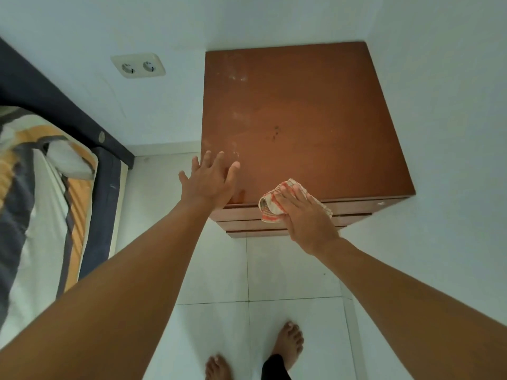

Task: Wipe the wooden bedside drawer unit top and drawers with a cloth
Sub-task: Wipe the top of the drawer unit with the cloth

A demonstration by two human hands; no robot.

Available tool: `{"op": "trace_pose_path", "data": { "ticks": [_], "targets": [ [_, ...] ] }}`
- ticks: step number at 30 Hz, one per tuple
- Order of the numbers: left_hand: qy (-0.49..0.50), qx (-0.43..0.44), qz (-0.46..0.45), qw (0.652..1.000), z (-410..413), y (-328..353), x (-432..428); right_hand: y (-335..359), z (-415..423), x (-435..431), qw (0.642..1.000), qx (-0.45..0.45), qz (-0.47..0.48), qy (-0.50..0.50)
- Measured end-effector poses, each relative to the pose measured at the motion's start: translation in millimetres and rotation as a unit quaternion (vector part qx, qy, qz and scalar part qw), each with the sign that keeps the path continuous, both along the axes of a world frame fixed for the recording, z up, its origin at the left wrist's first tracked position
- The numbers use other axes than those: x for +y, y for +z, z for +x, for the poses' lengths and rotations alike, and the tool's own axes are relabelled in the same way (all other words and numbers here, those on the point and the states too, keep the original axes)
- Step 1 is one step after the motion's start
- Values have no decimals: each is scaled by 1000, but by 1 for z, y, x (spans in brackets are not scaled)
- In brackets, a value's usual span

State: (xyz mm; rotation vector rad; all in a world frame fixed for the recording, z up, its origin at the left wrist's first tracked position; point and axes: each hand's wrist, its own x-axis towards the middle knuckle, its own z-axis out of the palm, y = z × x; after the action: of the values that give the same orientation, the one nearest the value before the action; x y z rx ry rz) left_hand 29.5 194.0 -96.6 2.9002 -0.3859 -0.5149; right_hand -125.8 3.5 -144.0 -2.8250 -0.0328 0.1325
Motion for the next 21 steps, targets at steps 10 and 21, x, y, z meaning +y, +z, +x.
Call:
{"op": "trace_pose_path", "data": {
  "ticks": [10,21],
  "targets": [
    [1,0,19,1000,-14,25,25,29,-63,-11,990,97,76,-71],
    [-3,10,10,1000,7,68,-2,87,24,-43,986,-21,101,-128]
  ]
}}
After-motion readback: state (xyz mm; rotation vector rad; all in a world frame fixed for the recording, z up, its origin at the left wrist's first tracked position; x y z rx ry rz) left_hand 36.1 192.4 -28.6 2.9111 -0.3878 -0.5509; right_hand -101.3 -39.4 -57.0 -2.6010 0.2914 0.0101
